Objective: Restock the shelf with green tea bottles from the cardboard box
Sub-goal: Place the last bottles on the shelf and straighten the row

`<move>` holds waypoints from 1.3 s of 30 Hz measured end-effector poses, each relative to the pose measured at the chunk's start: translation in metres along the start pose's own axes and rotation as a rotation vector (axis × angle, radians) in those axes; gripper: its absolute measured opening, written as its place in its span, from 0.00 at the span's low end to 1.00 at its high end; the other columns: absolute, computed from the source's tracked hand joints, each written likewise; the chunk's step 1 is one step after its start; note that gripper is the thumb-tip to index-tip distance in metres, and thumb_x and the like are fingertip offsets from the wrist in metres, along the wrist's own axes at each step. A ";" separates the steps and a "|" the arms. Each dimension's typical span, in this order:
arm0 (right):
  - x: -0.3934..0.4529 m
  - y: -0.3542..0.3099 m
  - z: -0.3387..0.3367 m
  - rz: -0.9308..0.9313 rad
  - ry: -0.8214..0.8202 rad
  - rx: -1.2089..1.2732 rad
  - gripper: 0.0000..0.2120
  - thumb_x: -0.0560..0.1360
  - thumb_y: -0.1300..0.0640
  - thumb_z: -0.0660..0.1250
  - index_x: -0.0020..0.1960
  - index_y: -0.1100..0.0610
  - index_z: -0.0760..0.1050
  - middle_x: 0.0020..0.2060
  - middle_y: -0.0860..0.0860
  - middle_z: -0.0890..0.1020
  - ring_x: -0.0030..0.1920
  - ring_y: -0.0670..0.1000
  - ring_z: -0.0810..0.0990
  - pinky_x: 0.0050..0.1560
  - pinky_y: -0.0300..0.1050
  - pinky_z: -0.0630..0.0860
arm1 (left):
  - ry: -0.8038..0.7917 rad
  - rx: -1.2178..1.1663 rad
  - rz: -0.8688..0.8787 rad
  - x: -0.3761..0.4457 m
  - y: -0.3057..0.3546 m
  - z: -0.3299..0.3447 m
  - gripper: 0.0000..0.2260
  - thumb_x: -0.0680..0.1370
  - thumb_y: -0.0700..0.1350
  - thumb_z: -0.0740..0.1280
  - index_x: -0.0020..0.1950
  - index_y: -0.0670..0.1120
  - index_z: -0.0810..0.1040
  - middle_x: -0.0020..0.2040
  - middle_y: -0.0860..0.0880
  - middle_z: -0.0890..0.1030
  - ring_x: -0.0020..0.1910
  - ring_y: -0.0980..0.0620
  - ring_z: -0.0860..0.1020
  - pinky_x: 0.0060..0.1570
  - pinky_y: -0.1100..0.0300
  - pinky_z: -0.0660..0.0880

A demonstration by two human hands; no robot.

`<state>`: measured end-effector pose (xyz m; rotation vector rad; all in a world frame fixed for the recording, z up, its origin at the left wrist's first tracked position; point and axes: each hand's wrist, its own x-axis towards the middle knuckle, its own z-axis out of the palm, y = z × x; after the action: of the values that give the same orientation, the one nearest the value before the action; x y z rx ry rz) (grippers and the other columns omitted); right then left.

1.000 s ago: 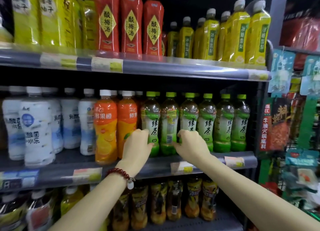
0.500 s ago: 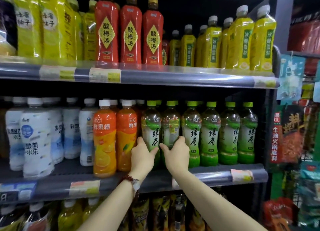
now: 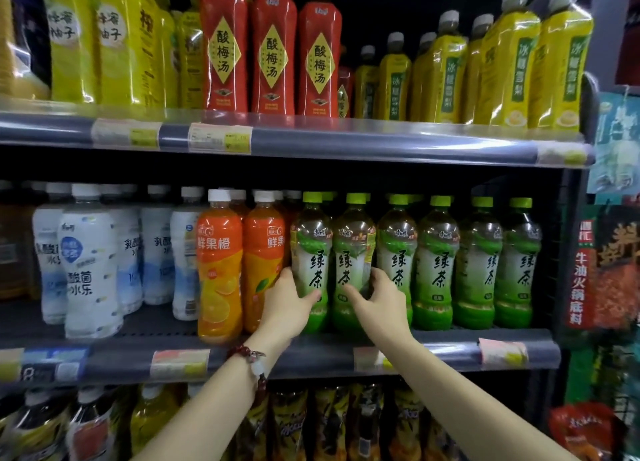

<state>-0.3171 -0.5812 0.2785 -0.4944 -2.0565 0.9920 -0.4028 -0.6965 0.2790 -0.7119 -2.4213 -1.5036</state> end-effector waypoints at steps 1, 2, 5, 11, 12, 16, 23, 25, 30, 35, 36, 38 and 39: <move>-0.002 0.000 0.000 -0.010 0.008 0.021 0.29 0.74 0.50 0.71 0.70 0.58 0.67 0.52 0.48 0.80 0.45 0.42 0.77 0.47 0.30 0.73 | 0.003 -0.014 -0.001 -0.001 0.000 0.001 0.22 0.74 0.48 0.70 0.66 0.46 0.70 0.65 0.47 0.76 0.62 0.46 0.75 0.61 0.49 0.74; -0.003 0.001 0.003 -0.015 0.016 0.050 0.30 0.71 0.48 0.73 0.69 0.58 0.69 0.54 0.48 0.80 0.49 0.44 0.78 0.52 0.35 0.74 | 0.003 -0.028 0.001 -0.002 0.000 0.001 0.23 0.74 0.48 0.70 0.67 0.46 0.70 0.65 0.47 0.76 0.63 0.46 0.75 0.61 0.49 0.74; -0.002 0.001 0.007 0.014 0.061 0.059 0.34 0.68 0.48 0.76 0.69 0.59 0.70 0.55 0.53 0.82 0.54 0.50 0.80 0.54 0.41 0.76 | 0.009 -0.064 0.023 -0.006 0.001 0.001 0.25 0.72 0.48 0.73 0.66 0.46 0.70 0.64 0.47 0.76 0.63 0.47 0.75 0.61 0.52 0.74; 0.005 0.006 -0.008 0.111 -0.164 0.228 0.34 0.75 0.52 0.70 0.76 0.56 0.60 0.72 0.52 0.70 0.73 0.53 0.66 0.72 0.52 0.65 | -0.025 -0.136 0.022 -0.005 0.000 0.002 0.23 0.75 0.45 0.70 0.68 0.46 0.68 0.65 0.47 0.76 0.64 0.48 0.75 0.62 0.51 0.73; 0.005 0.008 -0.007 0.107 -0.165 0.230 0.34 0.75 0.52 0.70 0.76 0.56 0.58 0.73 0.52 0.68 0.74 0.53 0.65 0.72 0.52 0.64 | -0.028 -0.137 0.027 -0.005 0.000 0.003 0.23 0.75 0.45 0.69 0.68 0.46 0.68 0.65 0.47 0.76 0.64 0.48 0.74 0.62 0.52 0.73; 0.004 0.009 -0.003 0.052 -0.133 0.161 0.33 0.76 0.51 0.68 0.76 0.56 0.57 0.73 0.53 0.69 0.74 0.54 0.64 0.72 0.52 0.64 | -0.003 -0.088 0.065 -0.008 -0.003 0.005 0.21 0.76 0.45 0.68 0.67 0.45 0.66 0.66 0.47 0.74 0.65 0.48 0.73 0.60 0.56 0.71; 0.006 0.004 -0.007 0.016 -0.085 -0.075 0.22 0.75 0.48 0.70 0.63 0.59 0.71 0.48 0.52 0.79 0.46 0.49 0.78 0.44 0.38 0.74 | -0.021 0.216 0.058 -0.006 0.009 -0.001 0.15 0.77 0.49 0.67 0.58 0.42 0.71 0.58 0.45 0.79 0.55 0.46 0.79 0.51 0.58 0.74; 0.005 0.000 -0.009 0.004 -0.062 -0.144 0.17 0.74 0.48 0.70 0.54 0.59 0.72 0.40 0.50 0.76 0.37 0.46 0.73 0.34 0.36 0.68 | -0.023 0.317 0.036 -0.004 0.015 -0.004 0.14 0.77 0.50 0.67 0.55 0.41 0.73 0.54 0.43 0.81 0.51 0.45 0.80 0.49 0.55 0.77; -0.001 -0.004 -0.015 -0.032 -0.010 -0.154 0.14 0.74 0.53 0.72 0.52 0.58 0.71 0.35 0.46 0.74 0.30 0.40 0.72 0.28 0.31 0.66 | -0.018 0.432 0.069 -0.006 0.019 -0.008 0.12 0.78 0.50 0.64 0.50 0.41 0.74 0.49 0.42 0.81 0.46 0.45 0.80 0.49 0.50 0.79; -0.002 -0.005 -0.016 -0.023 -0.002 -0.115 0.17 0.73 0.55 0.73 0.57 0.59 0.73 0.41 0.49 0.78 0.39 0.44 0.75 0.35 0.31 0.69 | 0.043 0.407 0.129 -0.014 0.019 -0.009 0.09 0.78 0.49 0.64 0.45 0.43 0.73 0.47 0.44 0.81 0.44 0.47 0.80 0.44 0.55 0.79; -0.002 -0.005 -0.017 -0.023 -0.004 -0.116 0.17 0.73 0.55 0.73 0.58 0.59 0.73 0.42 0.49 0.79 0.39 0.44 0.76 0.36 0.30 0.70 | 0.055 0.413 0.142 -0.015 0.018 -0.009 0.09 0.78 0.49 0.64 0.44 0.43 0.72 0.46 0.44 0.81 0.43 0.48 0.80 0.43 0.56 0.79; -0.003 -0.004 -0.017 -0.032 -0.007 -0.118 0.18 0.73 0.55 0.73 0.60 0.59 0.73 0.45 0.50 0.80 0.43 0.46 0.78 0.43 0.34 0.76 | 0.089 0.445 0.180 -0.019 0.017 -0.010 0.10 0.78 0.50 0.64 0.43 0.45 0.70 0.45 0.44 0.81 0.39 0.49 0.79 0.39 0.58 0.78; -0.004 -0.004 -0.017 -0.041 -0.012 -0.127 0.18 0.73 0.55 0.73 0.60 0.59 0.73 0.47 0.51 0.81 0.46 0.48 0.79 0.48 0.39 0.78 | 0.110 0.472 0.204 -0.021 0.017 -0.010 0.10 0.78 0.50 0.64 0.43 0.45 0.71 0.44 0.45 0.81 0.38 0.50 0.79 0.37 0.60 0.77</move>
<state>-0.3012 -0.5779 0.2864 -0.5113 -2.1412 0.8455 -0.3773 -0.7057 0.2883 -0.7186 -2.3973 -0.8261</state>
